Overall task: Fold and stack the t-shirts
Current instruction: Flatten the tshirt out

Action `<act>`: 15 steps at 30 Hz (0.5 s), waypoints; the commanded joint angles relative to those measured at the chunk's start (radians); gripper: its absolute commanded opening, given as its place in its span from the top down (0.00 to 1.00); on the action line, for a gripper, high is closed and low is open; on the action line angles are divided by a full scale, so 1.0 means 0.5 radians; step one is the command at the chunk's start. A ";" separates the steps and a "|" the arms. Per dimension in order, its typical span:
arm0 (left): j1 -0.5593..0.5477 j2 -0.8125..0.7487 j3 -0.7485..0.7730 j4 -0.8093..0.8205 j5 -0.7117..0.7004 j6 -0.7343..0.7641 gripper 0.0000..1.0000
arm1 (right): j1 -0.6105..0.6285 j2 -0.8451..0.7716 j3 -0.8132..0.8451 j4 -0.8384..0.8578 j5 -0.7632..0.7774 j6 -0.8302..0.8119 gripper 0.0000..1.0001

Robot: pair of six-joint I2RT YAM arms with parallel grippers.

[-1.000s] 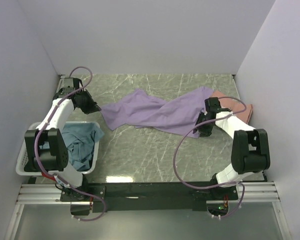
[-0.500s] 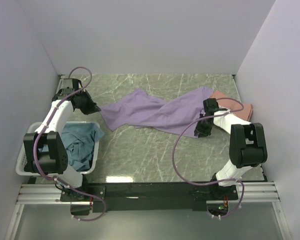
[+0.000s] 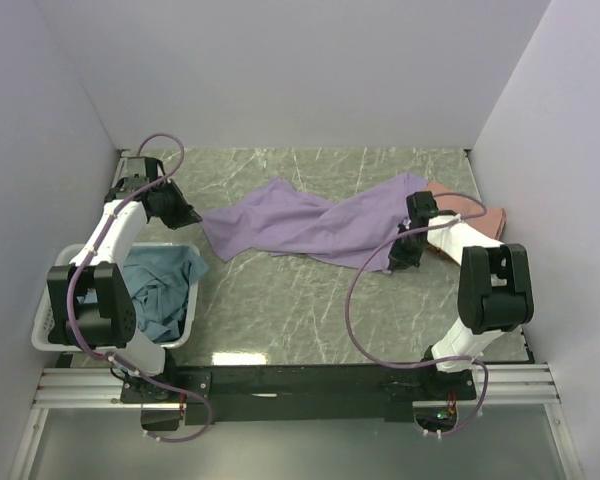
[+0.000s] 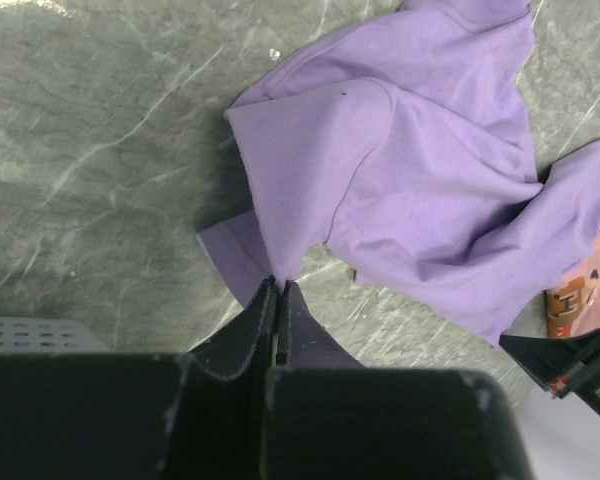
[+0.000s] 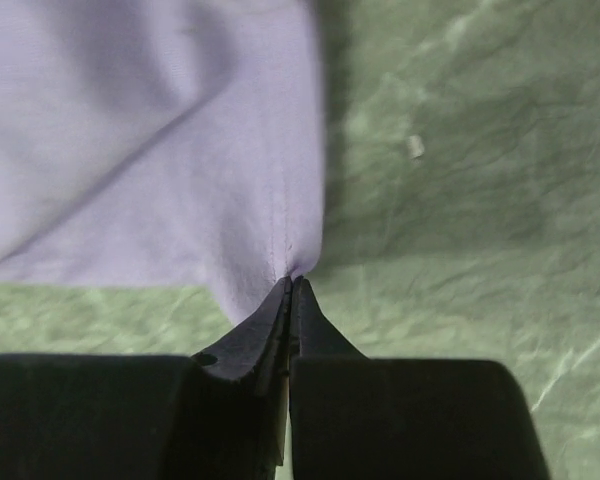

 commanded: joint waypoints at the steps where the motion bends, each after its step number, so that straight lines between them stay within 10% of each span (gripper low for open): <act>1: -0.031 0.011 0.041 0.110 0.046 -0.060 1.00 | 0.003 -0.095 0.294 -0.180 -0.096 0.047 1.00; 9: -0.099 0.360 0.592 0.183 0.148 -0.195 1.00 | -0.033 -0.062 1.235 -0.558 -0.121 0.075 1.00; 15: -0.099 0.747 1.574 0.085 0.230 -0.360 1.00 | -0.049 0.266 2.248 -0.867 -0.081 0.063 1.00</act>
